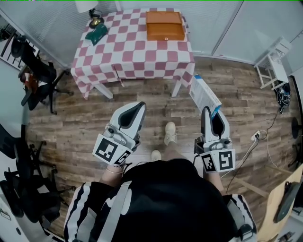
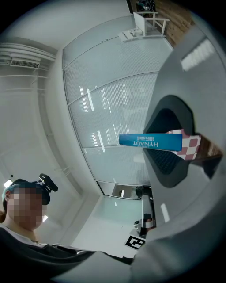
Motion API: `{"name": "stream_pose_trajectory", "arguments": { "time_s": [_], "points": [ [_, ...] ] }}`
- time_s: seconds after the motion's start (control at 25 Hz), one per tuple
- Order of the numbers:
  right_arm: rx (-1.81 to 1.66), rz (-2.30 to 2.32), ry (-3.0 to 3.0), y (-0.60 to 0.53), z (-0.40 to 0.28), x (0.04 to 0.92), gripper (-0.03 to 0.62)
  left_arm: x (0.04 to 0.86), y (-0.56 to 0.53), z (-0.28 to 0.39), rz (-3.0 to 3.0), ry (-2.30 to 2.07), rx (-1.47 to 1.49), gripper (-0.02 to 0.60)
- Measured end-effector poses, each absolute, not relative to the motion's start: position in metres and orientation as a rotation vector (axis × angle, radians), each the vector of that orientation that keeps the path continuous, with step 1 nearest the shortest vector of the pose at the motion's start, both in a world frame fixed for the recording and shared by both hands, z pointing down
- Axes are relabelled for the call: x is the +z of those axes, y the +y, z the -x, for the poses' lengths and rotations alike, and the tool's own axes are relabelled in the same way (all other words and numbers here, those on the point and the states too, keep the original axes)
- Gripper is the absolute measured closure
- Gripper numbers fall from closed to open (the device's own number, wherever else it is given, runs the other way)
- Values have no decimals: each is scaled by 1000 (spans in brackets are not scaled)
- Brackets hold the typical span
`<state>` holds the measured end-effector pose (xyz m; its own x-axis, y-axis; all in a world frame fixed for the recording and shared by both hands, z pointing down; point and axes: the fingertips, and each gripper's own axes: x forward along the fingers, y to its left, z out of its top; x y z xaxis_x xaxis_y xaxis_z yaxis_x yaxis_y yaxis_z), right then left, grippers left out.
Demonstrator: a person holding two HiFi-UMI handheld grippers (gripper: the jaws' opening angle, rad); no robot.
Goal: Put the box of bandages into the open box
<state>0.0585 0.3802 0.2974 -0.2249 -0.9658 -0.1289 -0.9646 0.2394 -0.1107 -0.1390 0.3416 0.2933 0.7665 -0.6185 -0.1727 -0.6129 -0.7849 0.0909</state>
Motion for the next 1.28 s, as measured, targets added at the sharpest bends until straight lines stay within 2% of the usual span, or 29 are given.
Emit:
{"name": "stream_pose_trajectory", "arguments": {
  "time_s": [1.28],
  "points": [
    [-13,1708,2421,138,-130,287,516,283,119,67,-2892,-1140,-310,581]
  ]
}}
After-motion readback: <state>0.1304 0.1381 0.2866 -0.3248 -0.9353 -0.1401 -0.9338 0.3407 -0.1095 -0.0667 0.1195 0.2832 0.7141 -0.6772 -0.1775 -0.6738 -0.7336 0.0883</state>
